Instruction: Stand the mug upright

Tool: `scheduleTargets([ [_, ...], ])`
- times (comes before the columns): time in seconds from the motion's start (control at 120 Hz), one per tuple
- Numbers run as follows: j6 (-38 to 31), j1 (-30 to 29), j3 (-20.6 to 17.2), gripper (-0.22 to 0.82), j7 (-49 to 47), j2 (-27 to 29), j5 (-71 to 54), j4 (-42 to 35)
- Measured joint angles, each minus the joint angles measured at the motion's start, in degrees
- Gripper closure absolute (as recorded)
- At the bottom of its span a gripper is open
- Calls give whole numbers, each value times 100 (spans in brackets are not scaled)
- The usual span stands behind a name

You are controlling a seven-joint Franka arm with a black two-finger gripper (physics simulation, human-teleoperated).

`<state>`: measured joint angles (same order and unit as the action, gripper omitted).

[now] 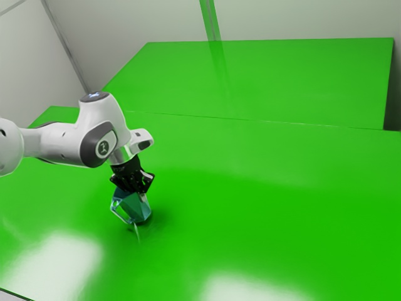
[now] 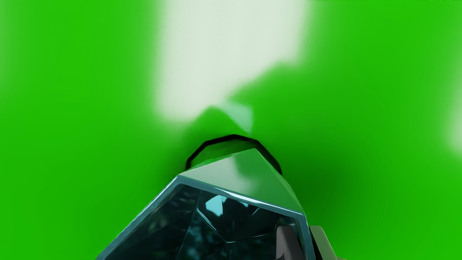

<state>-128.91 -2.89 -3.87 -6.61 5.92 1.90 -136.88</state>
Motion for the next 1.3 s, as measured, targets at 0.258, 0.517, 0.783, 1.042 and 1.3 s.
scheduleTargets([
  [0.258, -142, 71, -11, 64, -199, -64, 56, -7],
  [0.517, -238, 360, -16, 32, -295, 183, 84, 4],
  [0.783, -45, 441, -22, 10, -333, 795, 90, 153],
  [1.042, 1292, 393, -25, 4, -350, 422, 84, 1711],
  [1.3, 2535, 389, -18, 2, -365, -138, -80, 3066],
])
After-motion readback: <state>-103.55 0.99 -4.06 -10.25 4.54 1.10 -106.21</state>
